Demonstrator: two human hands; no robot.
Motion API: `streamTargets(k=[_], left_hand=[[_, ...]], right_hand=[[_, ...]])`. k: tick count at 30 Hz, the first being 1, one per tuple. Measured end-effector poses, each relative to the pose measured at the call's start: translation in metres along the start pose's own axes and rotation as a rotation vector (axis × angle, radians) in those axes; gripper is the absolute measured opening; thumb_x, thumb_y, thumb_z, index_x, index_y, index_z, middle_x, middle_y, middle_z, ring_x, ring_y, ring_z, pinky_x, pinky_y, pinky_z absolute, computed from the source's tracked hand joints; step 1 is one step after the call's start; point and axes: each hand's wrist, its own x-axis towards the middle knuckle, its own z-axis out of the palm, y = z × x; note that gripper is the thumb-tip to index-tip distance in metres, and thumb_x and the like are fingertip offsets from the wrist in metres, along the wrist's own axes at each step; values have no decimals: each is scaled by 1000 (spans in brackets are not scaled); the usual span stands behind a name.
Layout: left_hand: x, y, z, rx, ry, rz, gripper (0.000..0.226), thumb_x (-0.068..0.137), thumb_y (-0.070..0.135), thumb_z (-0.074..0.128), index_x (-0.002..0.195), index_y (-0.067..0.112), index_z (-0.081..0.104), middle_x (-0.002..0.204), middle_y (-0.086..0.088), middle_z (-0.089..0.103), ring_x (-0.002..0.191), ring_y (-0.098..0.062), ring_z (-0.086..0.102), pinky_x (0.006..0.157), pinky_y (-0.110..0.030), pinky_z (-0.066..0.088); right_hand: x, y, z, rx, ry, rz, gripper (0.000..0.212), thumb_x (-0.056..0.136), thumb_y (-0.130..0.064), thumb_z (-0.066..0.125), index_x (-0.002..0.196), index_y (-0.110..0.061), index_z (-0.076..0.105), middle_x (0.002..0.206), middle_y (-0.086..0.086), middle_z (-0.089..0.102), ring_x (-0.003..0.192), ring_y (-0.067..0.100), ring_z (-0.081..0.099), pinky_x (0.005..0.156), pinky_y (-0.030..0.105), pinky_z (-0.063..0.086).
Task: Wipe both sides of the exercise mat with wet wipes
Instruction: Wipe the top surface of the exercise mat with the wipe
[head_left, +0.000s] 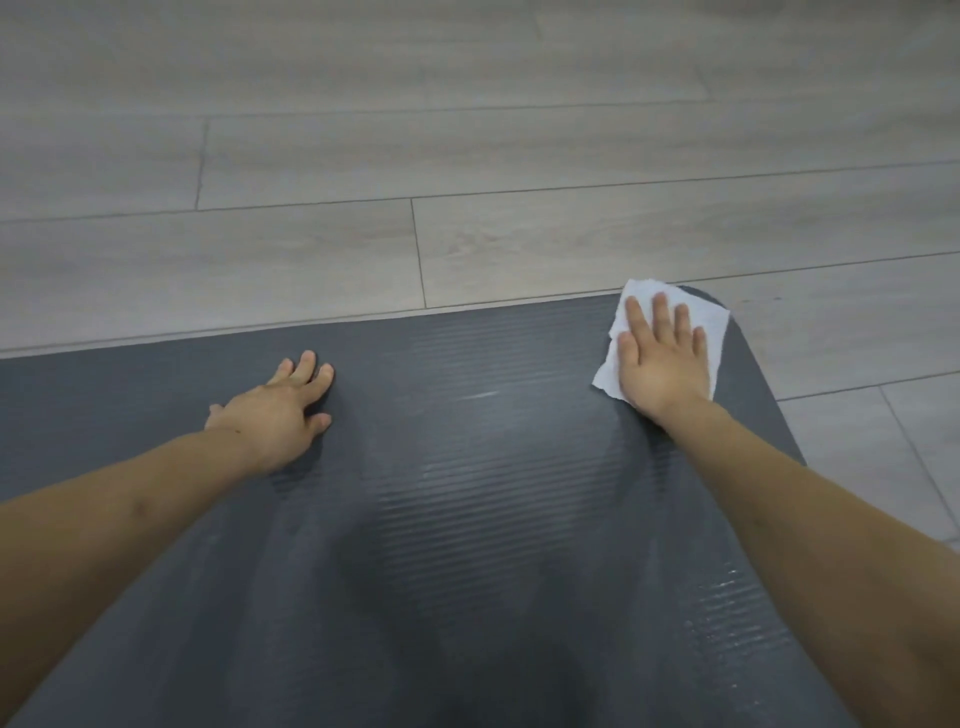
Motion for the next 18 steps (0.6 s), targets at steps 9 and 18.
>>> streamTargets(k=[9,18], left_hand=[[0,3,-3,-17,-34,-15,66,105,49,38,158,47,0,166,22,-17,157,-14,-6,115,-67,27],[-2,9,-5,-3,-42,-21,64,106,47,37,159,44,0,167,19,-18,157,-14,-8,115,-68,27]], right_hand=[[-92,-165,35,1,-38,-644,59,108,-40,14,164,-24,20,173,-4,11,160,18,7,129,41,4],[-84,-29,22,33,91,-234,69,101,-37,11,154,-8,45,162,10,41,151,30,36,124,42,26]])
